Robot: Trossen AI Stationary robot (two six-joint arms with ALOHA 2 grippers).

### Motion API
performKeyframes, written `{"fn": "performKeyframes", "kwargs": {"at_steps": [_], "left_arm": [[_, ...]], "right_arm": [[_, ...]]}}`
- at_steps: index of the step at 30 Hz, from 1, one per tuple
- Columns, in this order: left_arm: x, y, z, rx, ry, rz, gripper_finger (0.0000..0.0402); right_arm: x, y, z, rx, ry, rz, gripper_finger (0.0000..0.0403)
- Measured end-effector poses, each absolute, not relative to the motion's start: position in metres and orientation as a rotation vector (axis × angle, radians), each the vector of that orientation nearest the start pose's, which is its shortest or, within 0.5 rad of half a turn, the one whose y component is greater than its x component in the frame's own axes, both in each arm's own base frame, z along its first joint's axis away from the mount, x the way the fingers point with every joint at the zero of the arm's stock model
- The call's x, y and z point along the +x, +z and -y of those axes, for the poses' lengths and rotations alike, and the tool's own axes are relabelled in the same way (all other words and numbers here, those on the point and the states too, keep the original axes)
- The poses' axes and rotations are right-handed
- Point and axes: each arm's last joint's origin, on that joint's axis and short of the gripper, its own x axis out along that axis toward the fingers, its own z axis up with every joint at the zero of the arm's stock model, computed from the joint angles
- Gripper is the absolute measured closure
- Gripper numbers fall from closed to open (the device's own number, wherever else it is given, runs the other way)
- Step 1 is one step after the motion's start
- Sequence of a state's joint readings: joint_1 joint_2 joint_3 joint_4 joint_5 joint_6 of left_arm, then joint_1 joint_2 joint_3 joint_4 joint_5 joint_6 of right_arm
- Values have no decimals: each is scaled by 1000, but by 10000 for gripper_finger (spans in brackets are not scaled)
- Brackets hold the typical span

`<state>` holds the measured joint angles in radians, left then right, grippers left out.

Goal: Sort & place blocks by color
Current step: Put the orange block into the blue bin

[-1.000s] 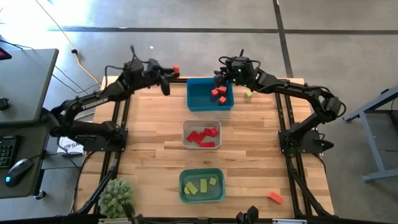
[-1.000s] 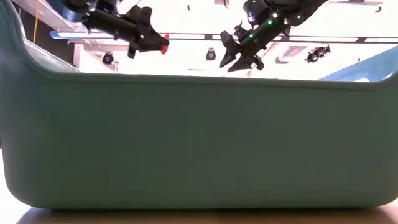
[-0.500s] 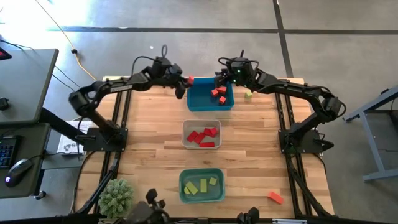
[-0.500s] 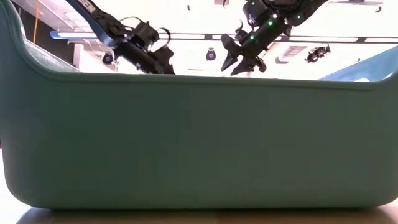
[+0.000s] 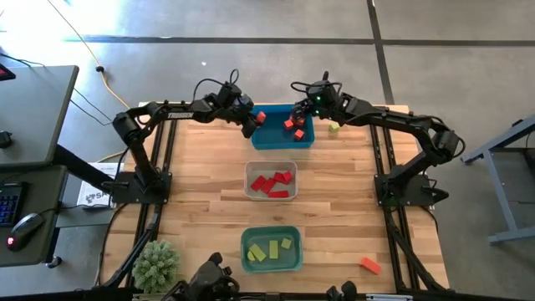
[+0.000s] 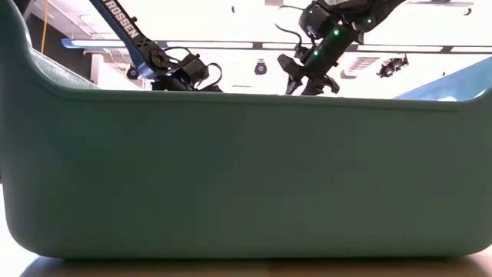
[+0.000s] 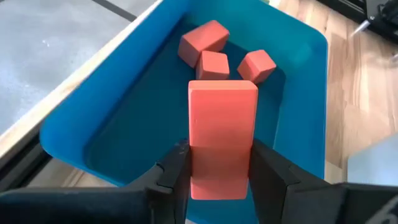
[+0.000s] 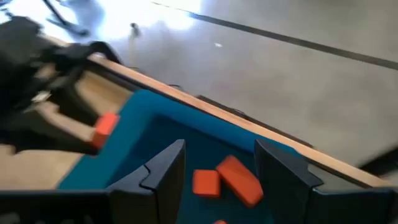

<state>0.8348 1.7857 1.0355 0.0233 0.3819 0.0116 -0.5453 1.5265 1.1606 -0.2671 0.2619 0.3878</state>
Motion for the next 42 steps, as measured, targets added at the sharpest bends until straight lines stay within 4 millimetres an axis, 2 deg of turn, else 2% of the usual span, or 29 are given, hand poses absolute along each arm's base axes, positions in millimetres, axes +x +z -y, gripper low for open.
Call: {"fn": "performKeyframes", "kwargs": {"at_steps": [12, 18, 27, 30, 34, 42], "left_arm": [[265, 173, -256, -389, 421, -620, 266], [266, 173, -255, -431, 434, -609, 236], [267, 177, -259, -446, 483, -586, 169], [270, 184, -261, -452, 480, -579, 164], [275, 196, -265, -446, 476, -575, 163], [281, 213, -271, -410, 472, -538, 163]], "right_arm": [[275, 271, 180, 491, -996, -565, 224], [275, 266, 172, 610, -900, -624, 224], [277, 258, 146, 792, -704, -782, 224], [276, 257, 140, 888, -680, -807, 224], [273, 262, 127, 924, -680, -830, 224], [263, 277, 84, 1007, -673, -904, 224]]}}
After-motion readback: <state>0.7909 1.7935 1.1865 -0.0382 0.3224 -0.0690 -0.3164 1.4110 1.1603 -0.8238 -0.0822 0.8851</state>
